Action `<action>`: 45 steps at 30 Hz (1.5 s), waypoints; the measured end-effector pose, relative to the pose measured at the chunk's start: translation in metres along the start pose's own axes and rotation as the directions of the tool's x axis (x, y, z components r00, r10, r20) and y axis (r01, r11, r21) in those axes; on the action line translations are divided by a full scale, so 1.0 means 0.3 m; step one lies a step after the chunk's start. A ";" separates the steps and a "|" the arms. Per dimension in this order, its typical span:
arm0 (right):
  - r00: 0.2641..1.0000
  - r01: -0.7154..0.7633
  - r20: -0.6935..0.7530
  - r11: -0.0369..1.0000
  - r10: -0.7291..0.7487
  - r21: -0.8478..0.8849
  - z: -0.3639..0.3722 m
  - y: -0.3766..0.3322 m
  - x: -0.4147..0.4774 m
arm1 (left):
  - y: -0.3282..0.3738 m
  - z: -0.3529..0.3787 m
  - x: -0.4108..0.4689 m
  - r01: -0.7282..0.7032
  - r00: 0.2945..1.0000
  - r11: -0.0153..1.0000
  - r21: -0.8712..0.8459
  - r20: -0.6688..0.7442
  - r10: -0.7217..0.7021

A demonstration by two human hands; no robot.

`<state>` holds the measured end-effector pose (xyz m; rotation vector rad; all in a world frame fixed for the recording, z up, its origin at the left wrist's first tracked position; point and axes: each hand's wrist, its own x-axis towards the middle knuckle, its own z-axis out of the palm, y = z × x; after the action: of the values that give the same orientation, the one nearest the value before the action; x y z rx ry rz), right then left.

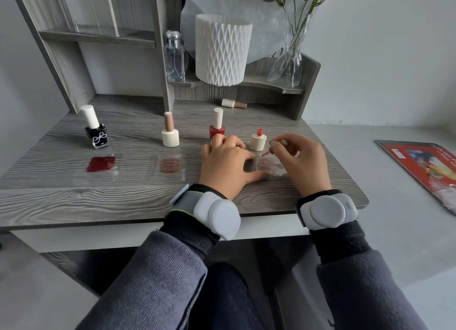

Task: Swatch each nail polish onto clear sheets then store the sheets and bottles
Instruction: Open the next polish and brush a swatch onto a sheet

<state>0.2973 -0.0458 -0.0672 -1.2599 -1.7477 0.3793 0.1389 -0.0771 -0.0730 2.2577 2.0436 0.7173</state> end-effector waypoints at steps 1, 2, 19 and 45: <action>1.000 0.008 0.031 1.000 -0.007 -0.024 0.003 0.005 0.000 | 0.000 0.001 -0.001 -0.001 1.000 1.000 0.000 -0.003 0.001; 0.999 0.009 0.046 0.998 -0.006 -0.057 0.007 0.009 0.001 | -0.001 0.002 -0.001 -0.003 1.000 1.000 0.002 -0.008 0.003; 0.977 -0.062 -0.191 0.984 0.094 0.164 -0.021 -0.012 0.002 | 0.015 -0.006 0.011 0.004 0.996 0.996 -0.086 -0.084 -0.012; 0.977 0.034 -0.212 0.970 0.019 0.241 0.016 0.006 0.080 | 0.065 0.030 0.152 0.063 0.981 0.982 -0.178 -0.171 -0.094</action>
<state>0.2932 -0.0230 -0.0592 -1.0753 -1.4751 0.4239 0.1621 -0.0342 -0.0602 2.0751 2.0388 1.0801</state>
